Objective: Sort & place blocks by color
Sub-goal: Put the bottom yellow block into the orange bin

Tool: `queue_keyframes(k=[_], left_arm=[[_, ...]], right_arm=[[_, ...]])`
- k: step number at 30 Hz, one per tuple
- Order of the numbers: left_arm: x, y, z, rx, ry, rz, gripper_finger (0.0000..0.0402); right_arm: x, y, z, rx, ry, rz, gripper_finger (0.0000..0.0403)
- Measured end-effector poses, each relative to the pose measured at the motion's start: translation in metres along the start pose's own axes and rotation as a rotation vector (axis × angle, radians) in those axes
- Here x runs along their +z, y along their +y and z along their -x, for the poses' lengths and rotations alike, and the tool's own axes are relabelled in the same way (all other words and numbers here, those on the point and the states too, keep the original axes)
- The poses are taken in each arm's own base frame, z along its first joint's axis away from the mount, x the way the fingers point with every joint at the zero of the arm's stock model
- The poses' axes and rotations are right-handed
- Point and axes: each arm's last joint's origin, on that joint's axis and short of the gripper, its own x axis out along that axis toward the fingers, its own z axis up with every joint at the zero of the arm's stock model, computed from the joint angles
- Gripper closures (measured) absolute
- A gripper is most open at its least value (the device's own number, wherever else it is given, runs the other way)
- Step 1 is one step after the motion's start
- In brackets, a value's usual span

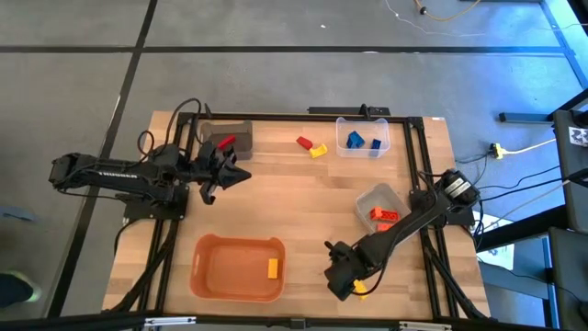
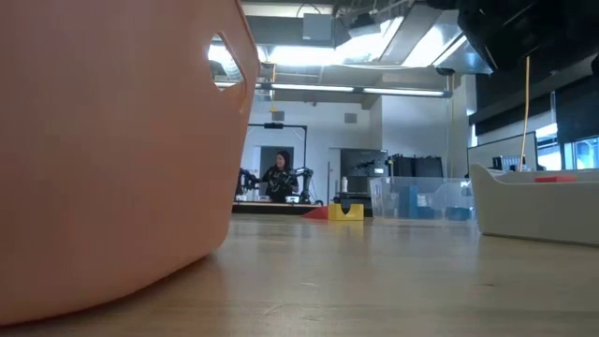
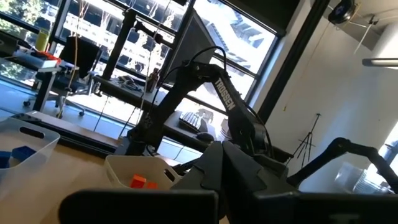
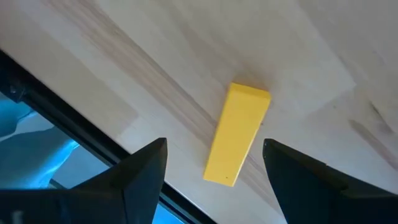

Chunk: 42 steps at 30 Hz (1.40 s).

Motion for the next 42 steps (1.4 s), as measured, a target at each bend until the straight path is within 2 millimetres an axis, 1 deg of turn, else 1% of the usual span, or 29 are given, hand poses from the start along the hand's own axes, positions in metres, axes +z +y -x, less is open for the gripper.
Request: queue_keyframes(k=[7, 14, 18, 21, 25, 27, 29, 33, 37, 42], left_arm=[[0.000, 0.000, 0.000, -0.002, 0.001, -0.007, 0.0401], [0.000, 0.000, 0.000, -0.001, 0.000, -0.009, 0.0401], [0.000, 0.000, 0.000, 0.000, -0.001, -0.009, 0.0401], [0.000, 0.000, 0.000, 0.002, -0.002, -0.009, 0.0401], [0.000, 0.000, 0.000, 0.003, -0.002, -0.009, 0.0401], [0.000, 0.000, 0.000, 0.003, -0.003, -0.009, 0.0401], [0.000, 0.000, 0.000, 0.004, -0.003, -0.009, 0.0401], [0.000, 0.000, 0.000, 0.011, -0.007, -0.010, 0.0401], [0.000, 0.000, 0.000, 0.011, -0.007, -0.010, 0.0401], [0.000, 0.000, 0.000, 0.014, -0.009, -0.023, 0.0401]], right_arm=[[-0.001, 0.002, -0.001, 0.020, -0.017, 0.013, 0.0138], [-0.012, 0.003, -0.003, 0.068, -0.020, 0.050, 0.0138], [-0.017, -0.003, -0.001, 0.078, -0.037, 0.050, 0.0137], [-0.021, -0.010, 0.000, 0.096, -0.073, -0.003, 0.0137], [-0.028, -0.022, -0.010, 0.028, -0.042, -0.025, 0.0137], [-0.030, -0.022, -0.014, 0.054, -0.029, -0.030, 0.0137], [-0.030, -0.022, -0.018, 0.070, -0.028, -0.052, 0.0137], [-0.027, -0.030, -0.026, 0.027, -0.032, -0.099, 0.0137], [-0.027, -0.035, -0.033, 0.024, -0.034, -0.143, 0.0137], [-0.025, -0.034, -0.036, 0.050, -0.054, -0.144, 0.0137]])
